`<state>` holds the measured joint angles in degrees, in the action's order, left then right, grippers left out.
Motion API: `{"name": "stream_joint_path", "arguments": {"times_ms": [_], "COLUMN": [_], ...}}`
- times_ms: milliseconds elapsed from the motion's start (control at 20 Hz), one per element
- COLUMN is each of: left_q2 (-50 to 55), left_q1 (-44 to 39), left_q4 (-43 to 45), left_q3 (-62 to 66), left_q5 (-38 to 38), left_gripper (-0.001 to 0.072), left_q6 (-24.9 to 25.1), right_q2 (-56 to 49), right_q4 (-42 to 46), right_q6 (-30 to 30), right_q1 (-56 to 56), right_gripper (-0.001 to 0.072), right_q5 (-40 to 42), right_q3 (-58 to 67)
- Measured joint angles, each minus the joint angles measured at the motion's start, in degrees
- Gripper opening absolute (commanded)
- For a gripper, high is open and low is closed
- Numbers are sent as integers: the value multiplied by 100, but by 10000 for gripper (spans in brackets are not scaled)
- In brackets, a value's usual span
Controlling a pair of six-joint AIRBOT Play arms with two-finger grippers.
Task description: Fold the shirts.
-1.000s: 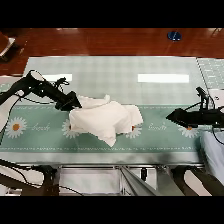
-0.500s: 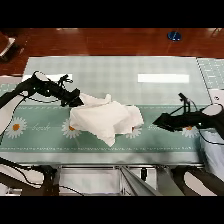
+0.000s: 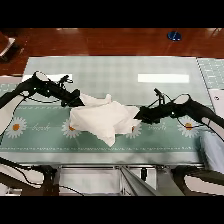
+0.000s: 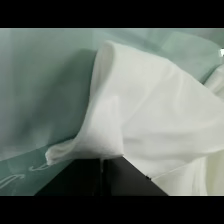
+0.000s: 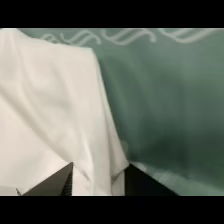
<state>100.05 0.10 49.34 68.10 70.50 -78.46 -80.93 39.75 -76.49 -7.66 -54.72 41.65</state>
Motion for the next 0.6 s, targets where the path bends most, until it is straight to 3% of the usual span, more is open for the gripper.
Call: {"name": "stream_joint_path", "arguments": {"times_ms": [50, 250, 600], "left_q2": [-9, -356, -1987], "left_q1": [0, 63, 286], "left_q4": [4, -9, -527], "left_q3": [0, 328, 2214], "left_q5": [2, -33, -671], "left_gripper": [18, 18, 18], "left_q6": [0, 2, 0], "right_q2": [-153, -323, 179], "right_q4": [37, 127, 1274], "right_q6": [-4, 133, -334], "right_q1": [-120, -166, 553], "right_gripper": [23, 22, 22], "right_q5": [39, -326, -1432], "right_q3": [153, 1287, 5490]}}
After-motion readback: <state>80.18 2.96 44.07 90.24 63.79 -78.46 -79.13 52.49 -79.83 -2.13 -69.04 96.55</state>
